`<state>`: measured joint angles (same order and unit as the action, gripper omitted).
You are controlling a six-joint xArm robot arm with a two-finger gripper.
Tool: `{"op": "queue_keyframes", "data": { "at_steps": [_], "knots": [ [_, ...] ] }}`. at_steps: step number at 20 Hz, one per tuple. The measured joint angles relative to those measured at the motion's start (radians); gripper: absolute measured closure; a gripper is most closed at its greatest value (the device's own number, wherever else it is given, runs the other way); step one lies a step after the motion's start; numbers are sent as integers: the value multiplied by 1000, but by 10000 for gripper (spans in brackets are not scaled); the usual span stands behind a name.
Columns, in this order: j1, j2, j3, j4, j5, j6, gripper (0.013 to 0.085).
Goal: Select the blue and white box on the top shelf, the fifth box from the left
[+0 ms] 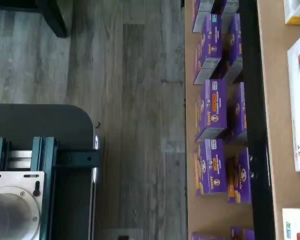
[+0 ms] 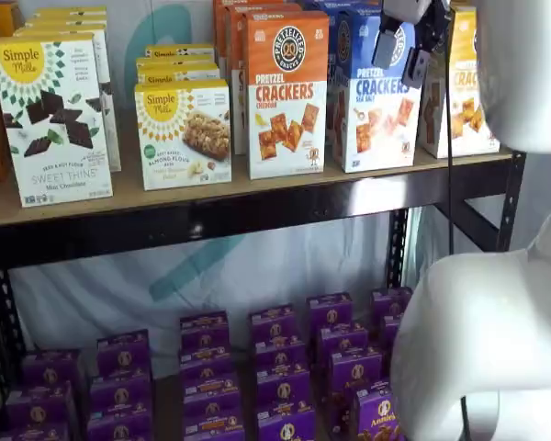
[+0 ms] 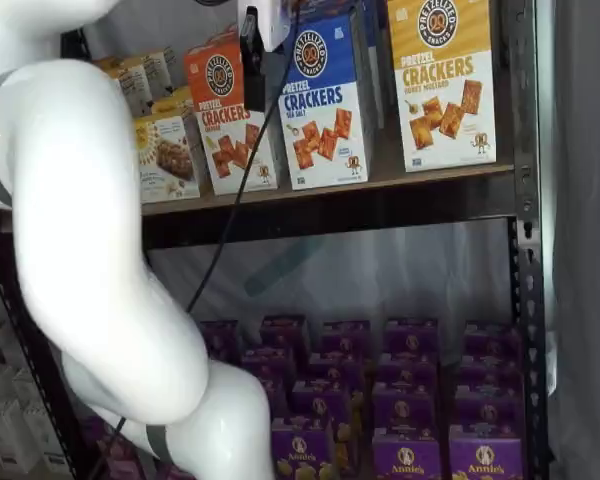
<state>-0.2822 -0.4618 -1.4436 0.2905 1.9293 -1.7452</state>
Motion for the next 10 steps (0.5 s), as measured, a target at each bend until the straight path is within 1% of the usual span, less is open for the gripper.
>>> {"op": "queue_keyframes", "data": {
  "at_steps": [2, 6, 8, 10],
  "knots": [
    [0, 21, -25, -2, 36, 0, 130],
    [-5, 25, -31, 3, 49, -1, 130],
    [-15, 20, -31, 21, 44, -2, 130],
    [-32, 16, -33, 53, 37, -4, 130]
  ]
}}
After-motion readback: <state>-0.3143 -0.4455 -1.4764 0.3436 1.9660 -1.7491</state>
